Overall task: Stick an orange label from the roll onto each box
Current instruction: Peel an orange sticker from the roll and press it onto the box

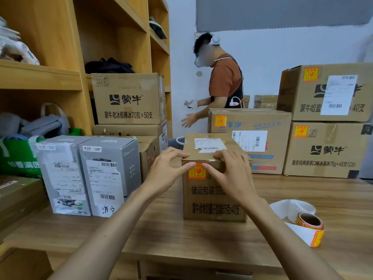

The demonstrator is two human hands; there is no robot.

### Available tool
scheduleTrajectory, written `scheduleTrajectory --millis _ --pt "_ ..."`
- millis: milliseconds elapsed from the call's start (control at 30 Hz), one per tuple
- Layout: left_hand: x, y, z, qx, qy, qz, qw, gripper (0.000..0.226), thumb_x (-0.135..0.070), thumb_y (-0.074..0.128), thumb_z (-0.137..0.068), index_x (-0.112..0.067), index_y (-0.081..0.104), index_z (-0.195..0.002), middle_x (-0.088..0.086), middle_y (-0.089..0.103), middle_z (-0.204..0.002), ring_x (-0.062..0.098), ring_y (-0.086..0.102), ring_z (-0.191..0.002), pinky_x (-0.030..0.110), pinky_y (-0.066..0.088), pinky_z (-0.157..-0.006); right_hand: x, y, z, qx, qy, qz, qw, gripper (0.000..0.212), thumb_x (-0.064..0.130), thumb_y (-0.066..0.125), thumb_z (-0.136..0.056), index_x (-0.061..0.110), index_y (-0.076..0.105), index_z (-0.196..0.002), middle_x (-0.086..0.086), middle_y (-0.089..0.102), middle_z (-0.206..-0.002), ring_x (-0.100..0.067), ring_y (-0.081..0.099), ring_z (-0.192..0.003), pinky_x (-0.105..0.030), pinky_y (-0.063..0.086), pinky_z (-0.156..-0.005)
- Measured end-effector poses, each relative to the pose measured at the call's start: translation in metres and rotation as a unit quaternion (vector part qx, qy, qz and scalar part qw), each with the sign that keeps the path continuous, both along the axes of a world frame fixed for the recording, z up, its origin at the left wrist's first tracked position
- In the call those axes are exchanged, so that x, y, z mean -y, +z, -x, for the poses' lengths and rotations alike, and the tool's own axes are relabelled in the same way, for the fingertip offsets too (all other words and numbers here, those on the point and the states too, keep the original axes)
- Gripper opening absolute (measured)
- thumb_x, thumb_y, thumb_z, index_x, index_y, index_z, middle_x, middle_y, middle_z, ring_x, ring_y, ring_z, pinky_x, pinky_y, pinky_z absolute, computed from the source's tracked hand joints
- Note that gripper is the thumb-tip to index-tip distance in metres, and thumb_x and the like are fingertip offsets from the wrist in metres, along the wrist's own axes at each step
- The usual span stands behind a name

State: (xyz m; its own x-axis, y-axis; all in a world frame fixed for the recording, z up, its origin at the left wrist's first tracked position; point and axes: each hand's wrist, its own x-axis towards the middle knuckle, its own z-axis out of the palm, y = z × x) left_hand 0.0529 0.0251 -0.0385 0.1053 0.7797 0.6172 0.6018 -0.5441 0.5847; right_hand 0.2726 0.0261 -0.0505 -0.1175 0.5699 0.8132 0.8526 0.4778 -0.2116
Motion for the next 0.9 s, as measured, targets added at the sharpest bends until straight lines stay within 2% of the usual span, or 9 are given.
scheduleTrajectory --millis 100,200,533,667,800,900 --pt "-0.004 -0.002 -0.001 0.022 -0.005 -0.012 1.000 0.034 -0.048 0.074 -0.085 -0.030 0.073 -0.113 -0.019 0.063 -0.111 -0.001 0.055 -0.114 0.040 0.049 -0.099 -0.004 -0.001 0.003 -0.009 -0.011 -0.011 1.000 0.040 0.063 0.054 -0.088 0.024 0.056 -0.093 0.009 0.062 -0.095 -0.016 0.053 -0.091 -0.032 0.031 -0.083" --pt "-0.005 -0.005 -0.002 0.032 -0.008 -0.019 0.999 0.032 -0.046 0.074 -0.085 -0.028 0.073 -0.112 -0.018 0.063 -0.110 0.000 0.056 -0.110 0.040 0.050 -0.096 -0.005 -0.003 0.004 -0.006 -0.016 -0.019 1.000 0.041 0.064 0.048 -0.089 0.024 0.055 -0.093 0.009 0.061 -0.094 -0.016 0.052 -0.089 -0.030 0.029 -0.081" --pt "0.001 -0.009 0.001 0.031 -0.038 -0.009 0.999 0.033 -0.037 0.072 -0.091 -0.029 0.069 -0.122 -0.019 0.061 -0.119 0.003 0.056 -0.114 0.042 0.050 -0.101 -0.002 -0.004 -0.002 0.014 0.004 -0.008 1.000 0.042 0.062 0.048 -0.088 0.023 0.055 -0.100 0.008 0.061 -0.101 -0.018 0.053 -0.095 -0.027 0.027 -0.083" --pt "0.004 -0.013 0.005 0.009 -0.051 -0.003 0.999 0.041 -0.034 0.074 -0.090 -0.034 0.063 -0.129 -0.023 0.056 -0.128 0.004 0.055 -0.119 0.042 0.048 -0.105 0.000 -0.005 -0.005 0.032 0.011 -0.009 0.999 0.051 0.067 0.053 -0.081 0.022 0.056 -0.104 0.007 0.061 -0.105 -0.017 0.053 -0.097 -0.029 0.030 -0.086" --pt "0.005 -0.015 0.003 0.007 -0.046 -0.011 0.999 0.043 -0.028 0.073 -0.091 -0.033 0.062 -0.131 -0.023 0.055 -0.130 0.003 0.054 -0.118 0.042 0.048 -0.105 0.000 -0.006 -0.004 0.046 -0.004 -0.011 0.999 0.047 0.054 0.071 -0.079 0.019 0.056 -0.107 0.004 0.062 -0.107 -0.020 0.054 -0.100 -0.028 0.029 -0.088" --pt "0.006 -0.017 0.004 -0.002 -0.050 -0.010 0.999 0.047 -0.032 0.074 -0.089 -0.035 0.059 -0.134 -0.022 0.053 -0.134 0.002 0.053 -0.120 0.043 0.048 -0.105 0.002 -0.006 -0.005 0.050 -0.001 -0.011 0.999 0.050 0.057 0.069 -0.078 0.019 0.055 -0.108 0.004 0.061 -0.107 -0.019 0.053 -0.100 -0.029 0.028 -0.088"
